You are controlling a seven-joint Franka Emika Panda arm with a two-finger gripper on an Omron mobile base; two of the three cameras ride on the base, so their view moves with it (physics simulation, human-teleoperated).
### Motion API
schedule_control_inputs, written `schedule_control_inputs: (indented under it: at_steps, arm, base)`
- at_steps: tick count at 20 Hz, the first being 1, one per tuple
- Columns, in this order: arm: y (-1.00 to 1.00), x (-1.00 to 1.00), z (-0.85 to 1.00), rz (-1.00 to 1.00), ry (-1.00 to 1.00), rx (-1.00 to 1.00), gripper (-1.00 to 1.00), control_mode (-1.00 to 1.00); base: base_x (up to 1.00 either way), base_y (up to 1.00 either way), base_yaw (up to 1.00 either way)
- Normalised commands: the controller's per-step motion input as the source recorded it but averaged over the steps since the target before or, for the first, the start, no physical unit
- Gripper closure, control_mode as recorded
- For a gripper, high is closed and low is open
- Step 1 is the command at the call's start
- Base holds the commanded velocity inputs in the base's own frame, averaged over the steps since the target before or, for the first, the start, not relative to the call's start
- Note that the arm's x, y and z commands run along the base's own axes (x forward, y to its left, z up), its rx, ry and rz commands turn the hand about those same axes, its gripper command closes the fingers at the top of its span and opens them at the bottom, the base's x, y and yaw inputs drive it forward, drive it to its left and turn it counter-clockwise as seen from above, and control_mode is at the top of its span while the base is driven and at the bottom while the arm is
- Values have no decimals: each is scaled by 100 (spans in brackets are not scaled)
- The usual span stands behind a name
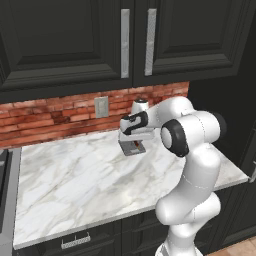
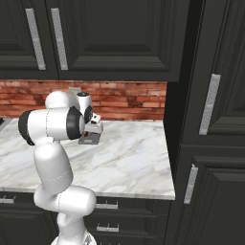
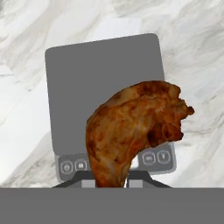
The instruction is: Take the chicken drumstick from the fridge and place it on the digital scale on the counter by the fridge. Wait a few seconds for a reading, then move it to the plate on the dining counter.
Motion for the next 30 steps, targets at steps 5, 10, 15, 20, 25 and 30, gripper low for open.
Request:
schedule_control_inputs:
  at_steps: [5, 10, 15, 20, 25, 30]
  arm:
    - [0, 3, -15, 0, 2, 0, 100, -100]
    - [0, 0, -23, 0, 0, 0, 100, -100]
    - [1, 8, -2, 0, 0, 0, 100, -100]
    - [4, 22, -5, 0, 0, 0, 100, -100]
    - [0, 3, 0, 0, 1, 0, 100, -100]
    - [0, 0, 0, 0, 0, 0, 100, -100]
  base:
    - [0, 0, 0]
    - [0, 0, 0]
    - [0, 0, 0]
    - [0, 0, 0]
    - [0, 0, 0]
    - [0, 0, 0]
